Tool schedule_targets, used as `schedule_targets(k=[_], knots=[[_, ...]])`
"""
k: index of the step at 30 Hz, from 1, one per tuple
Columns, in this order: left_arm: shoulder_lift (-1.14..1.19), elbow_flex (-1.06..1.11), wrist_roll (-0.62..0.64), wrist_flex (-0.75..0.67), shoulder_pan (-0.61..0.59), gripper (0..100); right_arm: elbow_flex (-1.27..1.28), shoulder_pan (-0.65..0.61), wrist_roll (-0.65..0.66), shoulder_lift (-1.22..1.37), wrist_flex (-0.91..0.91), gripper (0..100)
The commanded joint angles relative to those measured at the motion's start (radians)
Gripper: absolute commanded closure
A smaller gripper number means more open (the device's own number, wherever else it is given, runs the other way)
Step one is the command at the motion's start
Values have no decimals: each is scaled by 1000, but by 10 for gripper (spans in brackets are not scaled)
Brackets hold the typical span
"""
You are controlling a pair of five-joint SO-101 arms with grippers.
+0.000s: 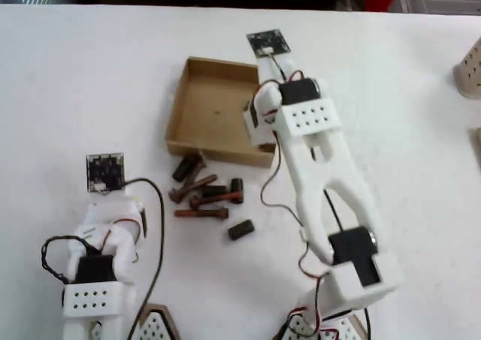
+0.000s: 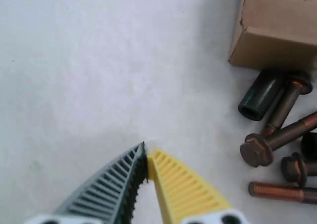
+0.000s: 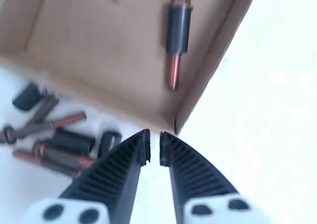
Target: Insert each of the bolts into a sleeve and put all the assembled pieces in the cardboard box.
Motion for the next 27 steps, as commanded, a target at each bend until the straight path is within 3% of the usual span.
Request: schedule_targets(k=[1,8,14,19,27], knots=[[-12,-11,-12,-23,-13,973,180,-24,54,-214,-2,981],[-12,-9,-12,-23,-13,973,597,-107,64,-512,-87,981],[-12,-9,-12,-23,-13,973,807,-285,338,-639,-131,981],[-12,-9,-12,-23,-13,973,901,-364,367,-664,-217,975],[-12,-9,-12,-23,-13,973,951,-401,565,-664,-246,742]])
